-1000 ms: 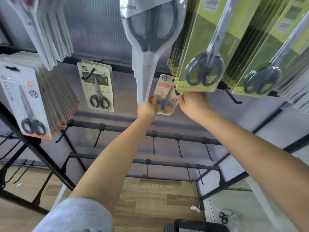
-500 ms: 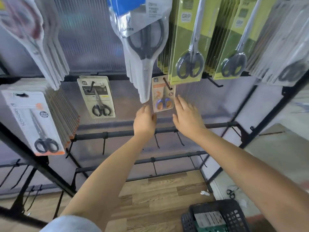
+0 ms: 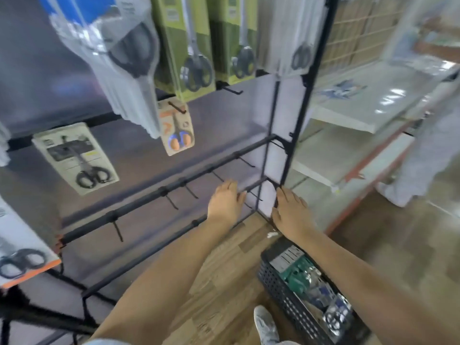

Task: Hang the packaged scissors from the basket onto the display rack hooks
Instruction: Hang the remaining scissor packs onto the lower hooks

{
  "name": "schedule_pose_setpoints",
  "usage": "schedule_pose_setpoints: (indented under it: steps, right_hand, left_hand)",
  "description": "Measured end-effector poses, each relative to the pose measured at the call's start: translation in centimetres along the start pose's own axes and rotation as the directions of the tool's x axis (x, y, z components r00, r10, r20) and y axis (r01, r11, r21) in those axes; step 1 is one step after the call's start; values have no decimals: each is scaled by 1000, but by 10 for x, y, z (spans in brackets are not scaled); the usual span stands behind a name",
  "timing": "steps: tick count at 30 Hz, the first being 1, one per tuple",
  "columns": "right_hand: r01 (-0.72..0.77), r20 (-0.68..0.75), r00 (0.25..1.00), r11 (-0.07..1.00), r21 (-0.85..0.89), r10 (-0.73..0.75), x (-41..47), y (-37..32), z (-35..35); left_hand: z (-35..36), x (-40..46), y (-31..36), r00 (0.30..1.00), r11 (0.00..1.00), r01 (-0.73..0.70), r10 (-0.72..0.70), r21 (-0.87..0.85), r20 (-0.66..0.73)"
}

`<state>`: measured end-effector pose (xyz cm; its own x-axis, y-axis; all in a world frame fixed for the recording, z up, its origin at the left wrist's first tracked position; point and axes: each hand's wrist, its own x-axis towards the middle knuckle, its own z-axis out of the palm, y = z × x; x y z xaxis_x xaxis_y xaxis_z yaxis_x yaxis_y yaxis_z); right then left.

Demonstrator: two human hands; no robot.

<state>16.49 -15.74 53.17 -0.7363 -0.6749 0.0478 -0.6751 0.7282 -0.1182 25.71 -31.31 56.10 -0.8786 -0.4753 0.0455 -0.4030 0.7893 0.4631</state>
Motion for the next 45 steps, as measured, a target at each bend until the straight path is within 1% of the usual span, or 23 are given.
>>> schedule_pose_setpoints:
  steps: [2, 5, 8, 11, 14, 17, 19, 22, 25, 27, 29, 31, 34, 36, 38, 39, 41, 42, 44, 45]
  right_hand:
    - [-100, 38, 994, 994, -32, 101, -30, 21, 3]
    - [-239, 66, 968, 970, -37, 241, -71, 50, 5]
    - [-383, 72, 922, 924, 13, 381, -105, 76, 5]
    - [-501, 84, 864, 864, 47, 497, -129, 101, 7]
    - [-588, 107, 807, 808, 44, 581, -149, 123, 15]
    - [-649, 101, 760, 757, 75, 641, -158, 139, 22]
    - [-663, 94, 748, 743, 84, 657, -156, 148, 30]
    - [-683, 105, 730, 723, 103, 675, -150, 163, 48]
    - [-710, 176, 704, 690, 144, 688, -144, 178, 73]
    - [-733, 216, 680, 659, 169, 701, -139, 189, 92]
    - [-767, 260, 642, 609, 204, 721, -134, 200, 115]
    - [-808, 328, 589, 545, 224, 738, -130, 208, 135]
    - [-830, 396, 556, 511, 222, 731, -121, 224, 164]
    - [-850, 446, 524, 475, 227, 725, -118, 230, 181]
    - [-874, 483, 485, 428, 231, 729, -114, 235, 201]
    - [-883, 501, 468, 412, 224, 728, -113, 236, 214]
    - [-888, 541, 453, 415, 198, 709, -111, 237, 246]
    - [-883, 555, 457, 430, 188, 695, -109, 237, 261]
    - [-898, 592, 428, 398, 189, 683, -109, 237, 291]
    - [-908, 604, 408, 372, 191, 685, -110, 238, 305]
  left_hand:
    - [17, -4, 19, 996, 998, -67, 68, -20, 60]
    - [44, -12, 49, 975, 983, -167, 176, -73, 138]
    - [74, -19, 78, 939, 959, -247, 272, -137, 212]
    - [103, -19, 102, 890, 925, -345, 376, -159, 258]
    - [131, -15, 118, 845, 903, -397, 429, -164, 319]
    - [153, -10, 126, 822, 895, -421, 445, -147, 356]
    - [165, -4, 129, 805, 891, -438, 447, -118, 390]
    - [187, 11, 130, 794, 897, -426, 434, -119, 426]
    - [212, 29, 133, 784, 907, -407, 409, -109, 467]
    - [230, 42, 134, 763, 913, -395, 386, -99, 519]
    - [249, 51, 131, 740, 923, -378, 350, -75, 574]
    - [267, 59, 128, 721, 931, -360, 322, -65, 614]
    - [293, 73, 121, 692, 929, -366, 304, -45, 655]
    - [307, 81, 115, 656, 929, -367, 291, -43, 696]
    - [324, 94, 105, 599, 911, -410, 306, -44, 740]
    - [332, 100, 100, 587, 904, -426, 301, -29, 752]
    - [351, 116, 90, 577, 896, -445, 289, -3, 764]
    - [360, 124, 86, 576, 895, -446, 287, 0, 765]
    - [384, 135, 77, 573, 901, -434, 281, -6, 770]
    - [396, 140, 72, 586, 912, -409, 262, 1, 766]
